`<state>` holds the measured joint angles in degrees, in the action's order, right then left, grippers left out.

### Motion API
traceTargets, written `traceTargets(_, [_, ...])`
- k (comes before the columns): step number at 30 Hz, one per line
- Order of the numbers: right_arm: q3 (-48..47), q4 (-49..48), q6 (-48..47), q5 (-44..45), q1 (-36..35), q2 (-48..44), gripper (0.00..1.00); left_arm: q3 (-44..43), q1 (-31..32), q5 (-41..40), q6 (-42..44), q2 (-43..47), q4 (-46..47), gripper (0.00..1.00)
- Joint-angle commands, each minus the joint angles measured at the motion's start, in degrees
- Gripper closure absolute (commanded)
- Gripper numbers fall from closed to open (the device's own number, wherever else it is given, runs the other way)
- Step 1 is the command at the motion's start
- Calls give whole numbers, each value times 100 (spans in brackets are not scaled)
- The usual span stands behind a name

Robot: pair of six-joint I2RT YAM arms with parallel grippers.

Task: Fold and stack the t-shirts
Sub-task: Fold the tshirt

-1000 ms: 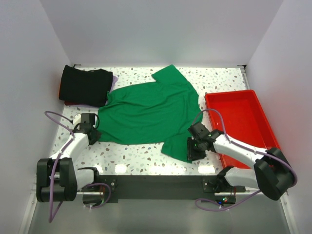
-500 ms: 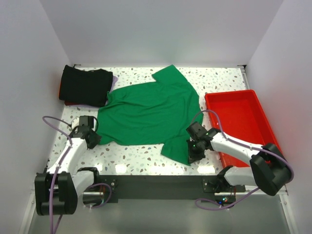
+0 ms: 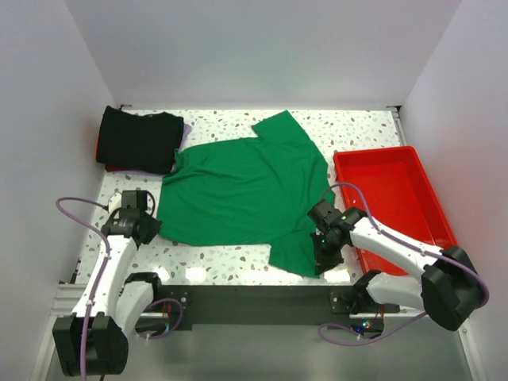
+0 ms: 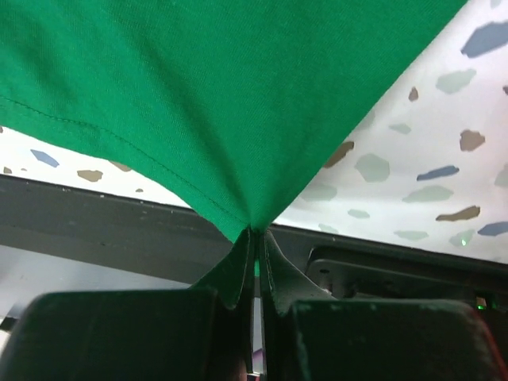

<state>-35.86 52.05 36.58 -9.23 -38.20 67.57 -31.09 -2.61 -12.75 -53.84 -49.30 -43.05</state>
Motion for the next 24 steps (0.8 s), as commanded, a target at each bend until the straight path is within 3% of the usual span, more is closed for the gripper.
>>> traceTargets(1, [-194, 481, 148, -140, -21, -244, 100, -362, -20, -43, -222, 315, -545, 100])
traceTargets(24, [-220, 1307, 350, -26, -153, -991, 100, -1170, -20, 176, -689, 1695, -2366, 100])
